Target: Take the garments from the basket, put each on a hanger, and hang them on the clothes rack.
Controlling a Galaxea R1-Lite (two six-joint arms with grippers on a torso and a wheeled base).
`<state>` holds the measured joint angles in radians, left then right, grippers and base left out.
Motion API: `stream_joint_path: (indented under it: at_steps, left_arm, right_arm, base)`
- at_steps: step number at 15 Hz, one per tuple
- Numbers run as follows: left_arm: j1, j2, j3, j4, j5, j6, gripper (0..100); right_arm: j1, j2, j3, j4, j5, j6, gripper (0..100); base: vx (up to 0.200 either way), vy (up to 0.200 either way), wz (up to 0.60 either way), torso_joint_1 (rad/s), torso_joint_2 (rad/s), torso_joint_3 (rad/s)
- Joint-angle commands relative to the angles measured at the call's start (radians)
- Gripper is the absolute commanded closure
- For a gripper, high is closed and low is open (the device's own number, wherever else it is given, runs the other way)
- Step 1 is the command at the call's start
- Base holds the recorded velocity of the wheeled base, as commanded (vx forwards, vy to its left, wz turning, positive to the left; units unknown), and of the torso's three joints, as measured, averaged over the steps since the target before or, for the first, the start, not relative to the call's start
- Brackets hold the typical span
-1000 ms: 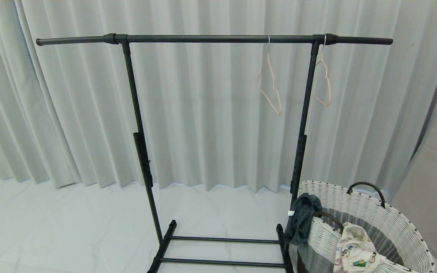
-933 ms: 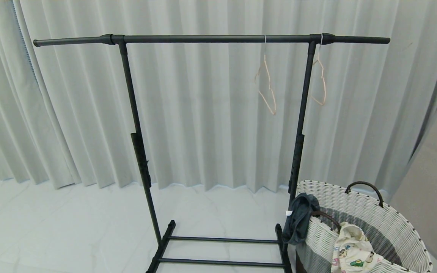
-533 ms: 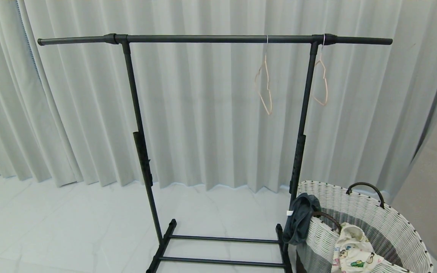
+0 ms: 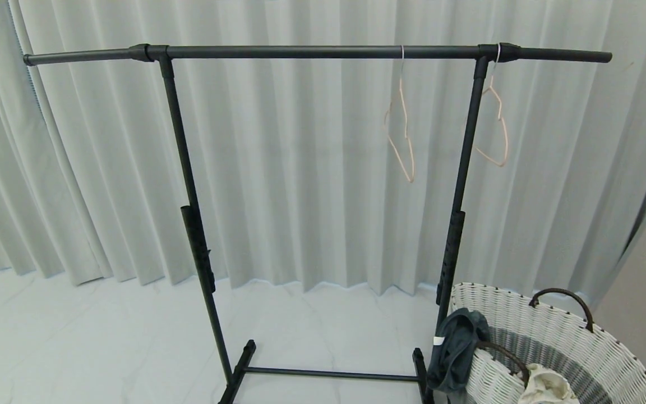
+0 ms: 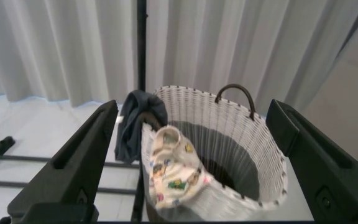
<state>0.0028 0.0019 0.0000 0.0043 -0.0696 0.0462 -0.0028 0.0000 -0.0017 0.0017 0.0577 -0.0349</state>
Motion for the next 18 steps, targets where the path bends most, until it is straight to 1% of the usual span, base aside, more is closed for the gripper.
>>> stream_joint_path:
  at_steps: [1, 6, 12, 14, 18]
  left_arm:
    - [0.000, 0.001, 0.000, 0.000, 0.001, -0.002, 0]
    - [0.000, 0.000, 0.000, 0.000, 0.001, -0.003, 0]
    - [0.000, 0.001, 0.000, 0.000, 0.001, -0.005, 0]
    - [0.000, 0.001, 0.000, 0.000, -0.001, 0.004, 0]
    - [0.000, 0.000, 0.000, 0.000, 0.001, -0.005, 0]
  right_arm:
    - [0.000, 0.000, 0.000, 0.000, 0.001, -0.002, 0]
    - [0.003, 0.000, 0.000, 0.000, 0.001, -0.017, 0]
    - [0.003, 0.000, 0.000, 0.000, 0.001, -0.034, 0]
    - [0.003, 0.000, 0.000, 0.000, 0.001, -0.025, 0]
    - [0.003, 0.000, 0.000, 0.000, 0.001, -0.022, 0]
  base:
    - [0.200, 0.000, 0.00, -0.002, 0.01, 0.002]
    - [0.200, 0.000, 0.00, 0.004, 0.01, 0.000]
    - [0.000, 0.000, 0.00, 0.000, 0.00, 0.000]
    - [0.000, 0.000, 0.00, 0.000, 0.00, 0.000]
    - [0.000, 0.000, 0.00, 0.000, 0.00, 0.000]
